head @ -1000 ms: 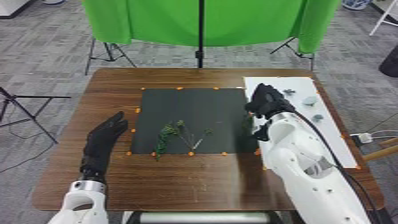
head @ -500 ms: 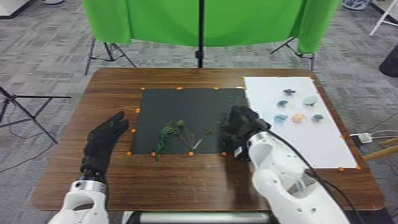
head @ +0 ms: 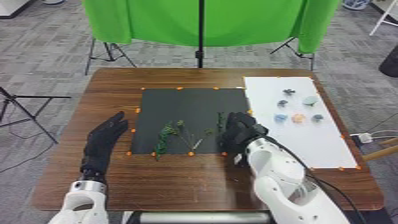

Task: Arrange flowers

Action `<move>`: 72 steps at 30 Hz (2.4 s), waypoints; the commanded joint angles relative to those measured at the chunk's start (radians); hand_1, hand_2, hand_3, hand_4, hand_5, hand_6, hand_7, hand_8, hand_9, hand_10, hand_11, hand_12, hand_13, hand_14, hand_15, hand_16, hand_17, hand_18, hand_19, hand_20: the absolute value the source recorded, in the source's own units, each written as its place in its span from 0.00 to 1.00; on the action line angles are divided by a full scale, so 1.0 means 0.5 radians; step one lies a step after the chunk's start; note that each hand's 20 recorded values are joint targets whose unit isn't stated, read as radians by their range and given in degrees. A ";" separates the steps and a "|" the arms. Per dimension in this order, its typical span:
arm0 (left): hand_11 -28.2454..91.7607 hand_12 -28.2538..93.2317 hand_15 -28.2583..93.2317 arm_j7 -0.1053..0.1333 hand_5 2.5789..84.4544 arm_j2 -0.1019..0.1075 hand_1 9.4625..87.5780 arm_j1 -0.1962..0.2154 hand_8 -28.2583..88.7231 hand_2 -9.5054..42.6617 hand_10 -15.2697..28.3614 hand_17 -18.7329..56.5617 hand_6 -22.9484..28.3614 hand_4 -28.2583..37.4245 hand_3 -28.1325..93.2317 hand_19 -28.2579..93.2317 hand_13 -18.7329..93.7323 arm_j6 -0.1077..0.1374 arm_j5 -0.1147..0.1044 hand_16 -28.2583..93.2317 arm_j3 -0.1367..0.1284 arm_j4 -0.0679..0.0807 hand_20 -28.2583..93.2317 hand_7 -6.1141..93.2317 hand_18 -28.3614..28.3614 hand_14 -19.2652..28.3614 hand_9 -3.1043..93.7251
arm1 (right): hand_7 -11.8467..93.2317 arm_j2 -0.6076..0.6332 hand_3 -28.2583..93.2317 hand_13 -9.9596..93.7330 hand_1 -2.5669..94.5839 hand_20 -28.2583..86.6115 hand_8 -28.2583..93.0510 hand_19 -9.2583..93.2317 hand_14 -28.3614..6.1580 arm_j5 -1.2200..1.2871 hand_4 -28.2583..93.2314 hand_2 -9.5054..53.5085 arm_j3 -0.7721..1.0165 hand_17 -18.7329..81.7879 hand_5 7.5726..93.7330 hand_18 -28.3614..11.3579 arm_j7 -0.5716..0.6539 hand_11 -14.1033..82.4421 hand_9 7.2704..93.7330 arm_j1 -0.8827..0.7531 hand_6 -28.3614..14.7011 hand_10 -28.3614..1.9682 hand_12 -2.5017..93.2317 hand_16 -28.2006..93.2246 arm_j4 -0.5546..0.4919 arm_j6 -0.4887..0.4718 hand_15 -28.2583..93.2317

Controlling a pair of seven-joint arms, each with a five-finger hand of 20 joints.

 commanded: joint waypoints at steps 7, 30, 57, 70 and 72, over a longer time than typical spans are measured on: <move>0.36 0.33 0.31 -0.009 0.52 -0.021 0.20 0.010 0.20 0.09 0.66 0.32 0.54 0.16 0.77 0.26 0.46 -0.019 0.005 0.25 0.022 0.017 0.38 0.13 0.69 0.73 0.47 | 0.25 0.079 0.87 0.99 0.31 0.83 0.25 1.00 0.71 0.138 0.39 0.17 0.083 0.85 0.84 0.32 -0.043 0.64 0.98 0.000 0.63 0.58 0.29 0.52 -0.209 -0.146 0.79; 0.36 0.33 0.31 -0.009 0.52 -0.018 0.20 0.025 0.20 0.09 0.66 0.32 0.55 0.16 0.77 0.26 0.46 -0.018 0.004 0.25 0.014 0.010 0.38 0.13 0.69 0.73 0.47 | 0.25 0.297 0.89 1.00 0.30 0.85 0.16 1.00 0.70 0.295 0.37 0.22 0.074 0.86 0.79 0.31 -0.038 0.64 0.99 -0.099 0.67 0.58 0.29 0.51 -0.207 -0.310 0.80; 0.36 0.33 0.31 -0.002 0.52 -0.018 0.20 0.018 0.20 0.09 0.66 0.32 0.54 0.16 0.77 0.26 0.46 -0.008 0.006 0.25 0.024 0.010 0.38 0.13 0.69 0.73 0.47 | 0.24 0.430 0.75 0.96 0.36 0.78 0.17 1.00 0.73 0.060 0.16 0.09 0.332 0.81 0.70 0.36 0.053 0.42 0.93 0.235 0.67 0.54 0.29 0.51 -0.154 -0.324 0.75; 0.36 0.33 0.31 0.004 0.52 -0.020 0.20 0.016 0.20 0.09 0.66 0.32 0.54 0.16 0.77 0.26 0.46 -0.016 0.008 0.25 0.021 0.014 0.38 0.13 0.69 0.73 0.47 | 0.22 0.345 0.71 0.99 0.42 0.75 0.17 1.00 0.77 0.022 0.16 0.00 0.432 0.83 0.67 0.41 0.092 0.36 0.94 0.235 0.68 0.51 0.26 0.51 0.169 -0.476 0.72; 0.36 0.33 0.31 0.002 0.52 -0.023 0.20 0.015 0.20 0.09 0.66 0.32 0.54 0.16 0.77 0.26 0.46 -0.014 0.007 0.25 0.020 0.013 0.38 0.13 0.69 0.73 0.47 | 0.22 0.321 0.71 0.99 0.43 0.75 0.17 1.00 0.77 -0.023 0.16 0.00 0.432 0.84 0.67 0.41 0.076 0.36 0.94 0.222 0.68 0.51 0.26 0.51 0.212 -0.459 0.72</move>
